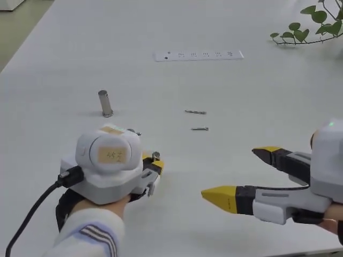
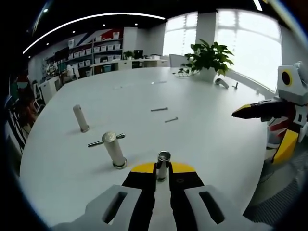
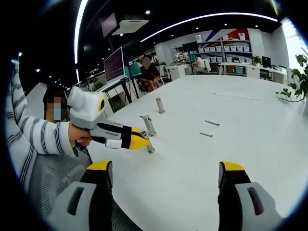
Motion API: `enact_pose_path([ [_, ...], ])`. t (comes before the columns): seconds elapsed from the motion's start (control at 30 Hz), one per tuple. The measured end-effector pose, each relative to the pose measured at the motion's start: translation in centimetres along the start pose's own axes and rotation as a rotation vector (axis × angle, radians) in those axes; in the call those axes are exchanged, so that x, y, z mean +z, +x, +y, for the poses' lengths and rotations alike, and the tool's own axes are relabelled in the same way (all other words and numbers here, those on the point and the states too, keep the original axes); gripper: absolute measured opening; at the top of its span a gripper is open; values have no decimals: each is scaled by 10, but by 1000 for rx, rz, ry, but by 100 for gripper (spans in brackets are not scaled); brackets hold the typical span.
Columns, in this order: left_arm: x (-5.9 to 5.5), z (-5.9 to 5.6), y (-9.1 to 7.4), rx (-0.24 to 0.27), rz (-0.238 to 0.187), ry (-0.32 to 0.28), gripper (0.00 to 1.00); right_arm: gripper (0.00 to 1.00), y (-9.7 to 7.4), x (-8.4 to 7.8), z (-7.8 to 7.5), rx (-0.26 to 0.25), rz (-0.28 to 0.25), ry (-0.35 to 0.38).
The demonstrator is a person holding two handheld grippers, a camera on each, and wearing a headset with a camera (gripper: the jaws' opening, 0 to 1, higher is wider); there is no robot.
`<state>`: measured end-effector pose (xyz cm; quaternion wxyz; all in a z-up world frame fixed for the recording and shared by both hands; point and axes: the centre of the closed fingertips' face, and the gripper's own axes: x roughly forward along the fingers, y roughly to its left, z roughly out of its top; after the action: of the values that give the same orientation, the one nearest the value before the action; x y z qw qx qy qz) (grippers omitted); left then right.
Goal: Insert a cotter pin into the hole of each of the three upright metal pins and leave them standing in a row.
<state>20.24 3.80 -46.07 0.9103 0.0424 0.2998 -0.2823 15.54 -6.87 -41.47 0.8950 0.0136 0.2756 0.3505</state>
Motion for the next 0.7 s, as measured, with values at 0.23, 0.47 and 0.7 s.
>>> enact_pose_path([
  [0.23,-12,-1,-6,-21,58,18,13,90,0,1,2,0,-1,-2],
  [0.47,-2,-10,-20,-138,22,77,28,90,1,0,6,12,6,-9],
  [0.7,17,-20,-51,-293,-62,82,50,89,1,1,4,14,13,-16],
])
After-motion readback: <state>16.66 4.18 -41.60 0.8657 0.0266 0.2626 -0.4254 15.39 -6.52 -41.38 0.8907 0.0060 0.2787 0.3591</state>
